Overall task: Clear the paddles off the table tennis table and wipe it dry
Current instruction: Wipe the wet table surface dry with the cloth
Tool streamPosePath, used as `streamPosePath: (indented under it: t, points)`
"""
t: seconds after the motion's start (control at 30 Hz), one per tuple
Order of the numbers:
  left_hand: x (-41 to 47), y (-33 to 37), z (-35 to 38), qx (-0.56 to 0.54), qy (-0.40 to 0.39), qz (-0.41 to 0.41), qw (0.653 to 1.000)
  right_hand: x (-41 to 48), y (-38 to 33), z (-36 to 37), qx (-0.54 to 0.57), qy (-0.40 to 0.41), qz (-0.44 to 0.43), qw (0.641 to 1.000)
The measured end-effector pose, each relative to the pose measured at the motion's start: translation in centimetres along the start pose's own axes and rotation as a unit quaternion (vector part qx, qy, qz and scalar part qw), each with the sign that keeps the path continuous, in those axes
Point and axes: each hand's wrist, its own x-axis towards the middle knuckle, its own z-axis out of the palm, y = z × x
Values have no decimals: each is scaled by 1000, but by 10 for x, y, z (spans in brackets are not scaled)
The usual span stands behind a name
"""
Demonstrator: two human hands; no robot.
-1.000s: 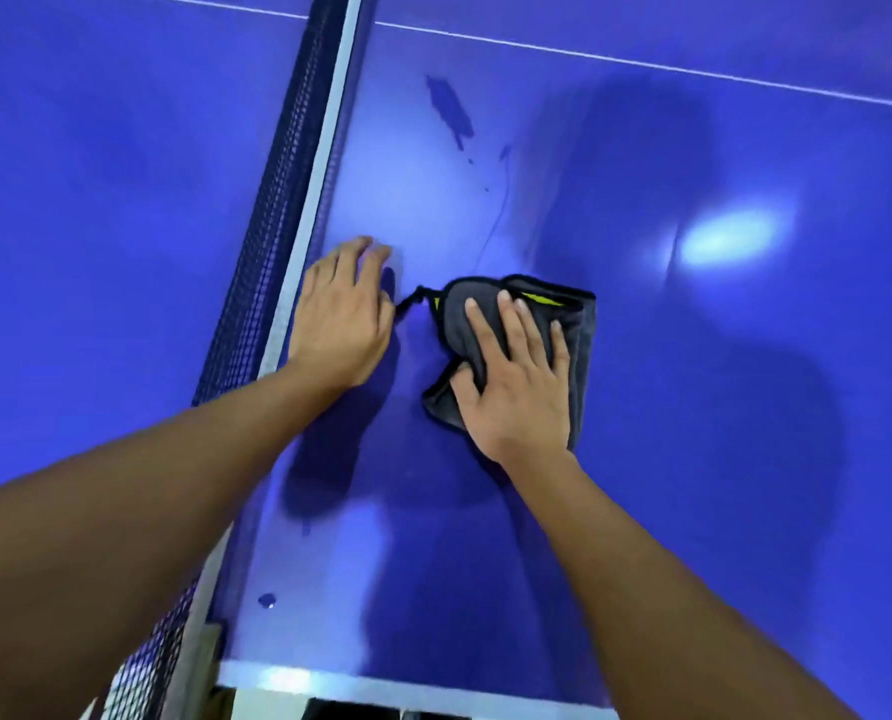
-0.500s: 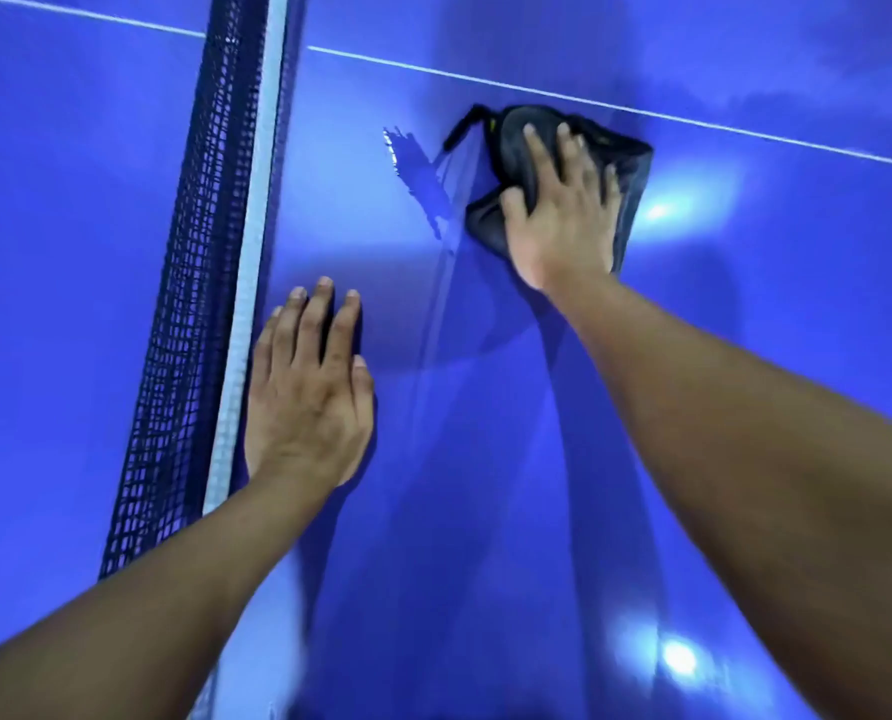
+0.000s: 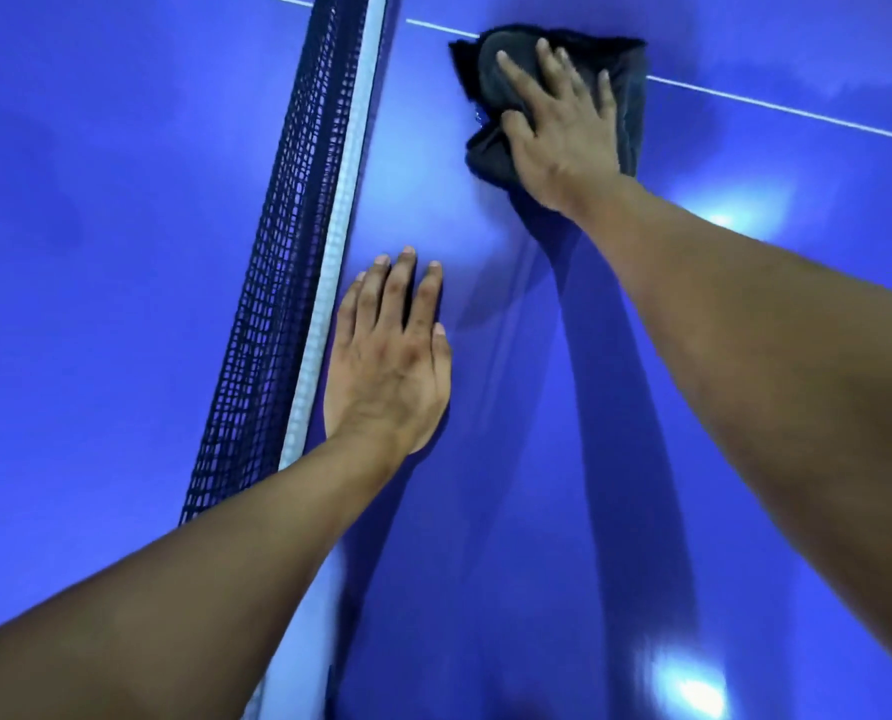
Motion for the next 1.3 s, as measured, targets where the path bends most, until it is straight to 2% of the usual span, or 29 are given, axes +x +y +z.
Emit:
streamPosePath:
  t: [0.1,0.2,0.33,0.57,0.8,0.97,1.1,1.3]
  points:
    - [-1,0,-2,-20,8,-2,1000,-26,-31,12,10,2,-57,998]
    - [-2,-2,-5,-48,22,-5,999,-58,-42,11,19,-12,-66,998]
    - [-22,-3,-20,-90,-3,-16,996,-142,-50,18,3,-3,-98,995]
    - [-167,-8,-50,-106,-39,-44,993,-305,-102,29,6,-7,-106,994]
    - [-301,-9,-89,-31,-129,-82,988,-473,-151,45,34,-16,-133,990]
    - [-363,-12,-112,65,-136,-13,988,-576,-158,54,36,7,-191,981]
    - [-377,-15,-136,72,-84,1,994,-605,-171,52,22,-24,-217,976]
    - [-340,-32,-158,63,-26,8,998,-580,-177,57,31,-19,-240,970]
